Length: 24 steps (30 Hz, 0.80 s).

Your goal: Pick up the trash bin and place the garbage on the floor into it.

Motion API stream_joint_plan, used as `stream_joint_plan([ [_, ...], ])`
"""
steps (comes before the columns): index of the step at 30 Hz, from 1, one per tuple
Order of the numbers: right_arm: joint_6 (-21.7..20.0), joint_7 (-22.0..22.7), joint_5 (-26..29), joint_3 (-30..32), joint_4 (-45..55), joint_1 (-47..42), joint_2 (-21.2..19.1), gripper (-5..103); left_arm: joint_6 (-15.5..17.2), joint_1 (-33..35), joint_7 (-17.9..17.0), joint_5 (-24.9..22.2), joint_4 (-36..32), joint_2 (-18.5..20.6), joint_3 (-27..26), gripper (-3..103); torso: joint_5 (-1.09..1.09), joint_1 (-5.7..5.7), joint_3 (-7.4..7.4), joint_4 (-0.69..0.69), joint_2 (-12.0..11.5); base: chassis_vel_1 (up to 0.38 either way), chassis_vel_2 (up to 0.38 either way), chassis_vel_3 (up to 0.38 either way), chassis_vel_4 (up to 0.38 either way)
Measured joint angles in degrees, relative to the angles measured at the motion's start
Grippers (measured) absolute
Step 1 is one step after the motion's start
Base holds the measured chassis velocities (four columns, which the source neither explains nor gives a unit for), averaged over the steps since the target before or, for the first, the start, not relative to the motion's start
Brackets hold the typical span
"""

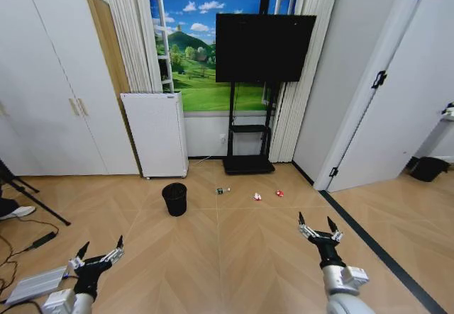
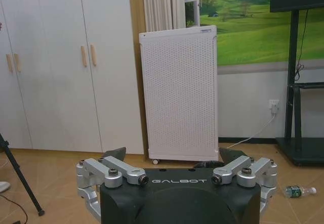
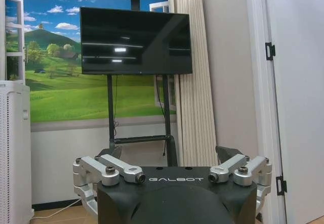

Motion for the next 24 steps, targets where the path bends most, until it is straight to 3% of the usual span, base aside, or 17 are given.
stream_joint_plan([
  [22, -0.3, 0.7, -0.3, 0.3, -0.4, 0.2, -0.2, 100, 0.5, 0.8, -0.1, -0.9, -1.3, 0.1, 0.1, 100, 0.0, 0.0, 0.0, 0.0, 0.0, 0.0, 0.0, 0.0, 0.0],
  [24, -0.4, 0.7, -0.3, 0.2, -0.4, 0.2, -0.3, 100, -0.9, 0.8, 2.1, -0.9, -1.1, 0.3, 0.0, 100, -0.01, 0.0, 0.0, 0.01, 0.0, 0.0, 0.0, 0.0, 0.0],
])
